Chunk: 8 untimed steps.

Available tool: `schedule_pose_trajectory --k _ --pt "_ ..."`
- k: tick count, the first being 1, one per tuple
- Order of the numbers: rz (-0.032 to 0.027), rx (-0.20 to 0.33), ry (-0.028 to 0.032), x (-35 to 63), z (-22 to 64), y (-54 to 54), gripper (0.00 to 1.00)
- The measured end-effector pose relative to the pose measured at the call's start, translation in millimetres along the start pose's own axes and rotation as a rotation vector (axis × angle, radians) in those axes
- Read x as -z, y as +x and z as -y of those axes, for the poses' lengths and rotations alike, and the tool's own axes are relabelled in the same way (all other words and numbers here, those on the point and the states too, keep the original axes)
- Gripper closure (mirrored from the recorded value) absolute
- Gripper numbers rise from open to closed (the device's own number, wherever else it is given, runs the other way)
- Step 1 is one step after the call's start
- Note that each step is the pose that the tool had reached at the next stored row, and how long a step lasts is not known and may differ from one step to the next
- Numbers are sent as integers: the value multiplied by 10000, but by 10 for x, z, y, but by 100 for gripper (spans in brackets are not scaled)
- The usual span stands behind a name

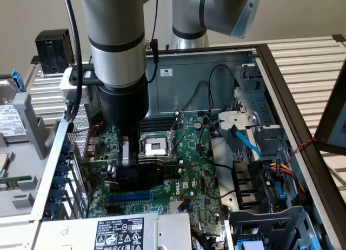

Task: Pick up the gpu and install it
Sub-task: 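Insert the gpu into the slot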

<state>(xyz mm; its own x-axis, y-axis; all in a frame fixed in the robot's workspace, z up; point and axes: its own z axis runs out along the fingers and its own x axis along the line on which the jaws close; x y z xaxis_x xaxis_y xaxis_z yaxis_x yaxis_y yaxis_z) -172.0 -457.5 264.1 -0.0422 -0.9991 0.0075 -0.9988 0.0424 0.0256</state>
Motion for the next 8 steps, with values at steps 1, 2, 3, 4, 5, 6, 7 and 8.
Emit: schedule_pose_trajectory --k 1,2,3,4,5,6,7,8 --pt "-1 17 0 0 0 0 73" --pt "0 24 0 -1 0 0 73" --pt "0 23 1 -1 0 0 73" --pt "1 25 2 -1 0 0 73" --pt "0 25 1 -1 0 0 73" --pt "1 25 1 -1 0 0 73" --pt "2 24 2 -2 0 0 73" --pt "2 25 1 -4 0 5 73"
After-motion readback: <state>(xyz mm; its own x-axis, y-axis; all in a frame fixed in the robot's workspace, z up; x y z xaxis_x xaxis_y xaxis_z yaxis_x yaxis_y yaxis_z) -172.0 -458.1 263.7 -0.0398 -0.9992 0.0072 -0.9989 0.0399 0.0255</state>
